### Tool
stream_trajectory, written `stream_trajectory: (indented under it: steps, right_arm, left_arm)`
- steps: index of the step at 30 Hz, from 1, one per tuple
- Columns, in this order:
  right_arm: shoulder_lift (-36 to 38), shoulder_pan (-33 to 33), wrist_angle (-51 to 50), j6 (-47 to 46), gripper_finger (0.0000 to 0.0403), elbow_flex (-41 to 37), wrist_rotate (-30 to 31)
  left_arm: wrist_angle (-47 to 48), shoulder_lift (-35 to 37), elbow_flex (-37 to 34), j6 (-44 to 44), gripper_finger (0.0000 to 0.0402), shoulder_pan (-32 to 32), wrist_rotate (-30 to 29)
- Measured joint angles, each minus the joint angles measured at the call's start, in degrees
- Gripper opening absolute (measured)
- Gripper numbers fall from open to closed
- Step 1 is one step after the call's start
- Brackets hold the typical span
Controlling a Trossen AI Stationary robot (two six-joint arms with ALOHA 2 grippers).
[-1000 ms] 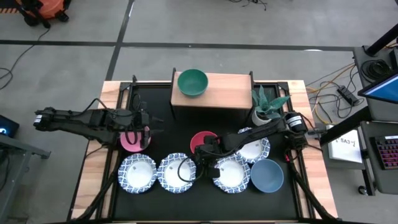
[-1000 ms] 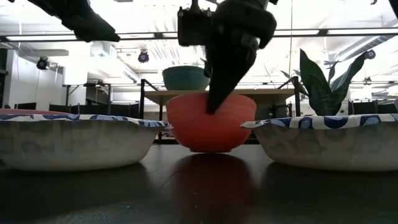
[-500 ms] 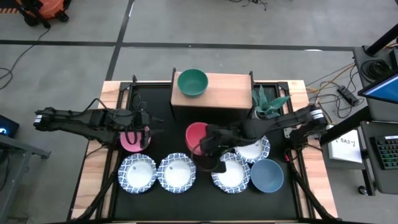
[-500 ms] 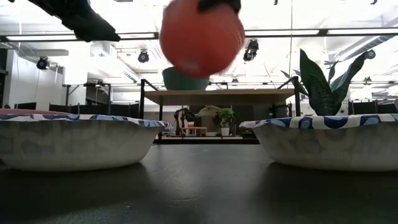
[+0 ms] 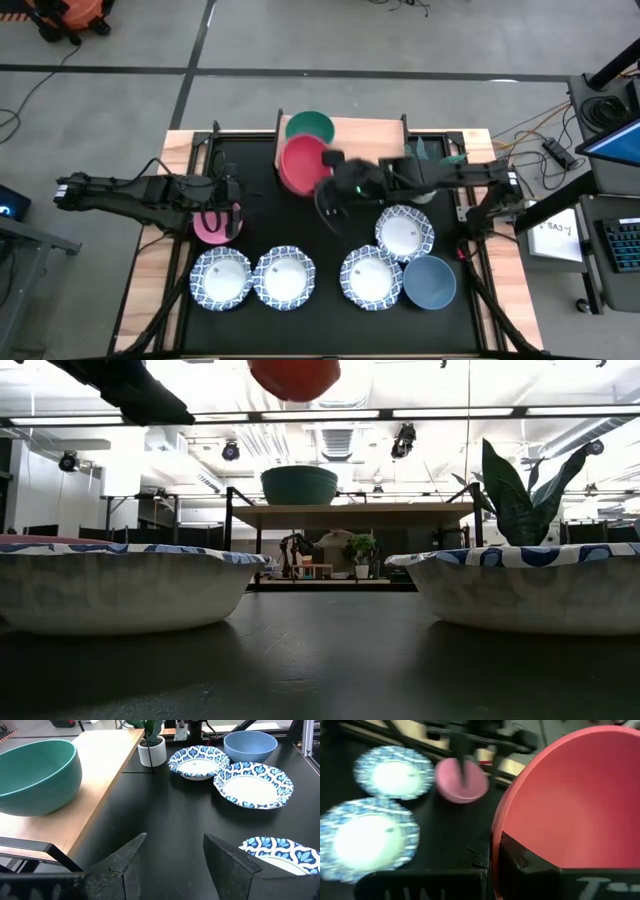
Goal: Place and stack bowls onto a shelf
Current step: Stack the orange bowl on top of the green bowl on the shelf
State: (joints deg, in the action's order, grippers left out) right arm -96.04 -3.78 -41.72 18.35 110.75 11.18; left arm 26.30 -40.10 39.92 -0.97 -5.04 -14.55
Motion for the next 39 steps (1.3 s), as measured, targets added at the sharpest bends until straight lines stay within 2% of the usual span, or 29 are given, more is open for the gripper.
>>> stream_trajectory:
  steps: [9, 15, 39]
  right_arm:
    - [-4.6, 11.9, 0.0, 5.2, 0.0009, 3.4, 0.1]
    - [-6.8, 17.3, -0.7, 4.4, 0.0009, 3.3, -3.6]
    - [-11.5, 20.2, -1.3, 5.6, 0.0016, 3.2, -3.9]
  left_arm:
    - [0.2, 0.0, 0.0, 0.0, 0.0176, 0.0, 0.0]
    - [0.4, 0.0, 0.0, 0.2, 0.0176, 0.0, 0.0]
    - [0.4, 0.0, 0.0, 0.3, 0.0176, 0.0, 0.0]
